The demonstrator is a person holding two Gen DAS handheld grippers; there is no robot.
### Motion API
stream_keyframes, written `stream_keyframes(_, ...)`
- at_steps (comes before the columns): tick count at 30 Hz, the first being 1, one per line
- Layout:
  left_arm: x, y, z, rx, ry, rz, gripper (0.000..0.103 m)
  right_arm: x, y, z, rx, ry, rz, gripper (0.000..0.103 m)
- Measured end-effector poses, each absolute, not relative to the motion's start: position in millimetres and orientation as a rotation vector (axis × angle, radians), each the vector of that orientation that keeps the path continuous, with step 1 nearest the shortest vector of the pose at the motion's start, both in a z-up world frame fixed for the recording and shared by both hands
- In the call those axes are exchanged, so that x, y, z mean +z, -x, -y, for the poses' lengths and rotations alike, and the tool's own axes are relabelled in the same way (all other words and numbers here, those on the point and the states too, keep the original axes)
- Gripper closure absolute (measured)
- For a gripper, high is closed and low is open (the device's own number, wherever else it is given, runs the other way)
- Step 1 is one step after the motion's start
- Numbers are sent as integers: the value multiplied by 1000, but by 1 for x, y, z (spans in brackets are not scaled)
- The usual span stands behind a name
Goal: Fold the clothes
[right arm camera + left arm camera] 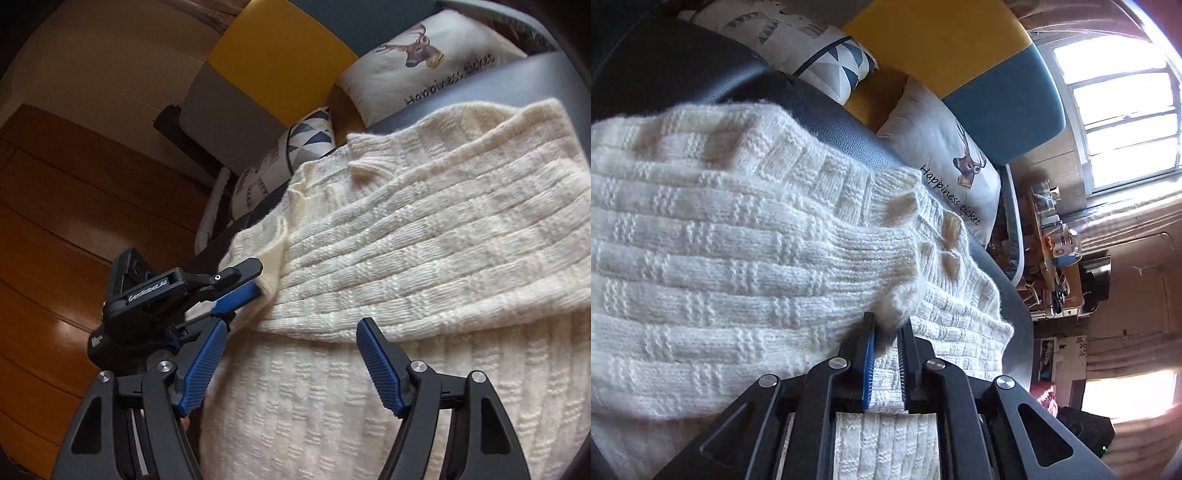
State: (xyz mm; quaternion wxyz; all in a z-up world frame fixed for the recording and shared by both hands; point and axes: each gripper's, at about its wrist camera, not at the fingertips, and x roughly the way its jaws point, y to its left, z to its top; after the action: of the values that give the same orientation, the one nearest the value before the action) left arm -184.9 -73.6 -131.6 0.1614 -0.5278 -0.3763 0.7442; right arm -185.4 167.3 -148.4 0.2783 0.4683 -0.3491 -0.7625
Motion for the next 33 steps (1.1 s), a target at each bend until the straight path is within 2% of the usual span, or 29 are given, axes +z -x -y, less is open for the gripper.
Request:
stream_keyframes(2, -128, 174, 81, 2075, 1463, 1138, 54, -152, 193, -155, -1997, -1277, 972, 41)
stream_keyframes(3, -125, 167, 86, 2074, 1434, 1147, 54, -153, 196, -149, -1992, -1281, 975, 46)
stream_keyframes(7, -107, 138, 118, 2121, 1336, 1153, 54, -165, 209, -134, -1958, -1268, 1097, 50)
stream_keyframes(8, -106, 135, 127, 2122, 1321, 1181, 54, -171, 213, -134, -1941, -1269, 1153, 60)
stream_keyframes(13, -122, 101, 183, 2106, 1272, 1367, 54, -192, 222, -126, -1864, -1264, 1342, 61)
stream_keyframes(16, -136, 84, 208, 2074, 1229, 1490, 54, -194, 229, -116, -1878, -1259, 1387, 61)
stream_keyframes(19, -150, 68, 224, 2021, 1174, 1619, 54, -191, 240, -96, -1905, -1317, 1287, 63)
stream_keyframes(20, -154, 64, 226, 2004, 1158, 1656, 54, -188, 242, -89, -1937, -1354, 1224, 73)
stream_keyframes(21, -158, 59, 228, 1975, 1136, 1698, 54, -183, 243, -84, -1972, -1376, 1175, 98)
stream_keyframes(25, -171, 45, 232, 1862, 1052, 1870, 53, -149, 242, -69, -2074, -1334, 1020, 97)
stream_keyframes(29, -180, 35, 233, 1760, 970, 2016, 45, -91, 244, -48, -2140, -1233, 806, 97)
stream_keyframes(33, -180, 47, 220, 1727, 946, 2079, 40, -22, 244, -40, -2207, -1092, 650, 97)
